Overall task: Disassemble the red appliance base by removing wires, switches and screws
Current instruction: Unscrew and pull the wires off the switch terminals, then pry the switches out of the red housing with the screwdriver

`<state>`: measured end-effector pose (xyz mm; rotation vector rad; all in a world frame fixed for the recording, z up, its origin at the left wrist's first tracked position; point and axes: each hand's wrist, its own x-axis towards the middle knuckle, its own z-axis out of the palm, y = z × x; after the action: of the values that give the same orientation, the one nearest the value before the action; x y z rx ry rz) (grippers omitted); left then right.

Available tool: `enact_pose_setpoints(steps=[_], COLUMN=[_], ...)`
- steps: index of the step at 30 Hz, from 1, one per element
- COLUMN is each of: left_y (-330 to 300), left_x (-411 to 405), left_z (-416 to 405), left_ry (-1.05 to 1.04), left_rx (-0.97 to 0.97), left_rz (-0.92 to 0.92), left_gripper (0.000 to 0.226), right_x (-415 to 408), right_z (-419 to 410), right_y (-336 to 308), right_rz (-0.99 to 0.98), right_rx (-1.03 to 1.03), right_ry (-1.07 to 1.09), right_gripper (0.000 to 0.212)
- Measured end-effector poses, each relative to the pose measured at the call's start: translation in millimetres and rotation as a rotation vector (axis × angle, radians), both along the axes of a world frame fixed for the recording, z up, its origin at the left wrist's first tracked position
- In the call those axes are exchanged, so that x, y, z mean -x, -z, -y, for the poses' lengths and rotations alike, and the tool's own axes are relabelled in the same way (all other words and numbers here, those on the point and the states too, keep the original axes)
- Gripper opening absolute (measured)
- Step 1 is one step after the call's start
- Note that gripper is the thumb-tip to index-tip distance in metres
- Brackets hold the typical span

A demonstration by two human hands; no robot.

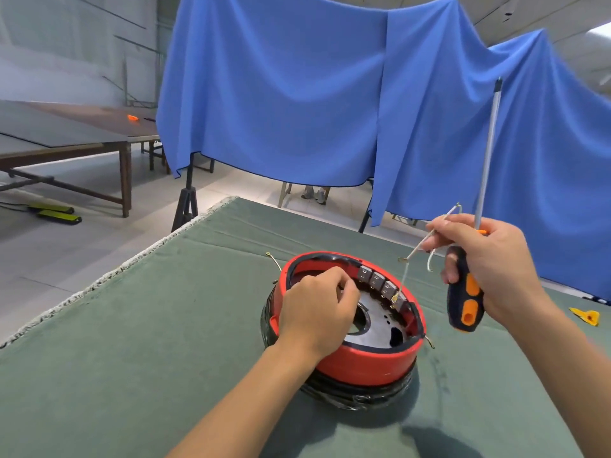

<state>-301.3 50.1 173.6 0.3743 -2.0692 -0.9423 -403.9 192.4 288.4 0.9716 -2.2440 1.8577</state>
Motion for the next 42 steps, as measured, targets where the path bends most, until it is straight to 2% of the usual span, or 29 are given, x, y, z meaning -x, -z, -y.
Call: enact_pose_setpoints(steps=[3, 6, 10, 12, 16, 22, 24, 27, 32, 35, 36, 38, 42], left_y=[2, 2, 3, 2, 1, -1, -1, 0, 1, -3, -4, -5, 10], left_x=[1, 1, 1, 1, 0, 0, -1, 1, -2, -3, -3, -5, -12], left_z=[1, 1, -1, -1, -1, 2, 2, 3, 5, 8, 11, 21, 51], left_ry=[-0.015, -0.022, -0.030, -0.027, -0.017, 0.020, 0.008, -0.006, 0.092, 0.159, 0.143, 0.066, -0.004], left_rx=[0.051, 0.087, 0.095, 0.099, 0.121, 0.141, 0.159, 0.174, 0.185, 0.080, 0.036, -0.008, 0.001], left_rz=[0.052, 0.080, 0.089, 0.090, 0.100, 0.082, 0.054, 0.019, 0.091, -0.008, -0.051, -0.103, 0.001], left_gripper=[0.031, 0.025, 0.021, 0.021, 0.022, 0.022, 0.021, 0.019, 0.018, 0.019, 0.019, 0.017, 0.021], right_x=[19, 41, 65, 71, 75, 76, 71, 60, 46, 30, 20, -1, -40], right_z=[-12, -24, -35, -35, -32, -40, -44, -47, -47, -43, -39, -27, 8], right_y=[-7, 5, 56, 84, 119, 122, 127, 135, 129, 112, 104, 91, 80], right_rz=[-0.176, -0.287, -0.230, -0.160, 0.007, 0.097, 0.076, -0.061, -0.142, -0.286, -0.331, -0.406, -0.422], right_rx=[-0.158, -0.458, -0.913, -0.995, -0.924, -0.776, -0.863, -1.018, -1.035, -0.840, -0.736, -0.597, -0.498], right_ry=[0.186, 0.346, 0.408, 0.356, 0.257, 0.366, 0.398, 0.480, 0.511, 0.483, 0.449, 0.357, 0.069], right_gripper=[0.018, 0.020, 0.018, 0.018, 0.023, 0.024, 0.017, 0.013, 0.018, 0.013, 0.009, 0.012, 0.017])
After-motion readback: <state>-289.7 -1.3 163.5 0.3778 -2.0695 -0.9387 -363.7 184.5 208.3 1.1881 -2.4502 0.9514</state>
